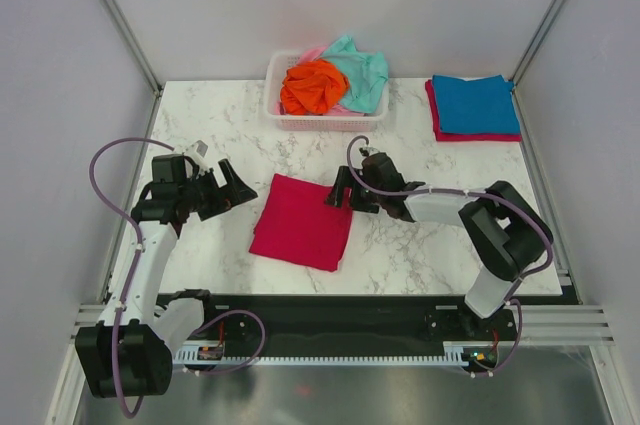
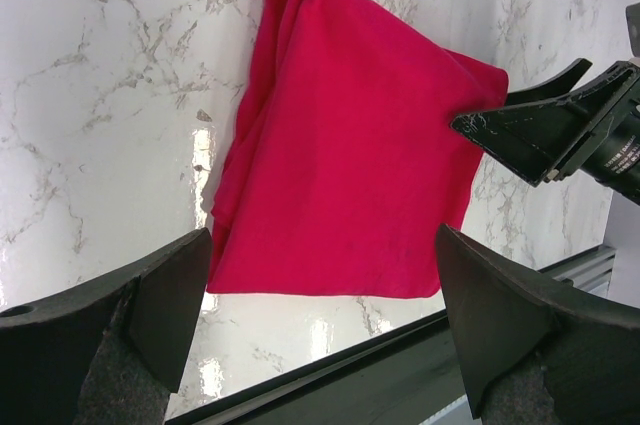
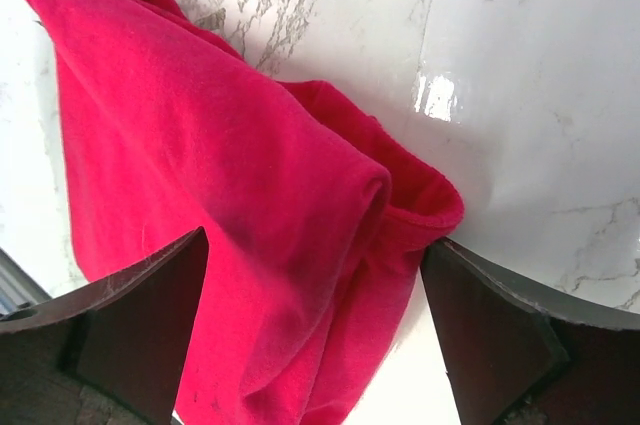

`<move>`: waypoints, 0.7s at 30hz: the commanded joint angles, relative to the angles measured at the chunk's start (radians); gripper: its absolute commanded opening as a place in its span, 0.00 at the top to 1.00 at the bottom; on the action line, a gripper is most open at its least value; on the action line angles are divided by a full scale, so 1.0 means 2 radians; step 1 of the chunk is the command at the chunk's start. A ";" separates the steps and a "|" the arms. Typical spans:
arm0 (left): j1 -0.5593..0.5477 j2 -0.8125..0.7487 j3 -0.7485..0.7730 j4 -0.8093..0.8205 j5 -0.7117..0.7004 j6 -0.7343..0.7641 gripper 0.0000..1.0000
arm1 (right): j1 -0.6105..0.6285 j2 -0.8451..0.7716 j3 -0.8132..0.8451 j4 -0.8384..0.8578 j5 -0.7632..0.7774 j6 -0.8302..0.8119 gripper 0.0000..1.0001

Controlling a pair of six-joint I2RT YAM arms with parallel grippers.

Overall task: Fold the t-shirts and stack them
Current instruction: Neatly place the folded tshirt to the corner

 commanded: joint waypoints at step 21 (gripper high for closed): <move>-0.004 0.001 -0.004 0.019 0.004 0.018 0.00 | -0.010 0.047 -0.127 0.186 -0.075 0.063 1.00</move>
